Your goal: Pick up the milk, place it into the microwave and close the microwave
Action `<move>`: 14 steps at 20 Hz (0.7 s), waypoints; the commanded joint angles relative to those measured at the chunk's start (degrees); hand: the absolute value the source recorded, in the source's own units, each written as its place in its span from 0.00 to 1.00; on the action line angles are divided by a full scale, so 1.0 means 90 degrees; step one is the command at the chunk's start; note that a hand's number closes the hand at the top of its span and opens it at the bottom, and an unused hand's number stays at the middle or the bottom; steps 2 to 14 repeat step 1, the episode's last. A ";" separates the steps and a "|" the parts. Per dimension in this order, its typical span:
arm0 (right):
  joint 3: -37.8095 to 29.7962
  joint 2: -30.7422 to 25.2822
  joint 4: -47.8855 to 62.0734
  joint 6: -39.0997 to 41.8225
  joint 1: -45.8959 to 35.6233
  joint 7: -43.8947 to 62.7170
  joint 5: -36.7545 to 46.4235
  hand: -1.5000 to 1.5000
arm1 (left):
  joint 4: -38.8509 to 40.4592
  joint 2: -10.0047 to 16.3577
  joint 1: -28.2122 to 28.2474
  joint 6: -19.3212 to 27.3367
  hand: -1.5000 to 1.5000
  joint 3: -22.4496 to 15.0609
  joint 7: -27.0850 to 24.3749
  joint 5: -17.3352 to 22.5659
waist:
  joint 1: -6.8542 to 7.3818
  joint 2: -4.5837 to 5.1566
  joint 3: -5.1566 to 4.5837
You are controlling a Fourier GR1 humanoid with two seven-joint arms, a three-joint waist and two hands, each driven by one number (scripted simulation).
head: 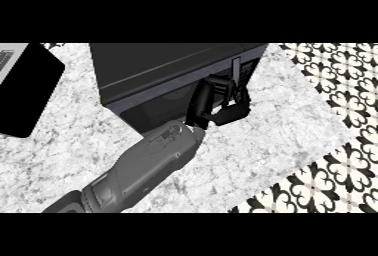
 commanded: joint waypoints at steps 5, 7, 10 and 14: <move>-0.0033 -0.0100 -0.0070 0.0250 0.0034 -0.0074 -0.0104 0.00 | 0.0399 0.0001 -0.0377 -0.0118 1.00 0.0121 0.0012 0.0153 | -0.0085 0.0069 0.0006; -0.0033 -0.0100 -0.0070 0.0250 0.0034 -0.0074 -0.0104 0.00 | 0.0399 0.0001 -0.0377 -0.0118 1.00 0.0121 0.0012 0.0153 | -0.0085 0.0069 0.0006; -0.0033 -0.0100 -0.0070 0.0250 0.0034 -0.0074 -0.0104 0.00 | 0.0399 0.0001 -0.0377 -0.0118 1.00 0.0121 0.0012 0.0153 | -0.0085 0.0069 0.0006; -0.0033 -0.0100 -0.0070 0.0250 0.0034 -0.0074 -0.0104 0.00 | 0.0399 0.0001 -0.0377 -0.0118 1.00 0.0121 0.0012 0.0153 | -0.0085 0.0069 0.0006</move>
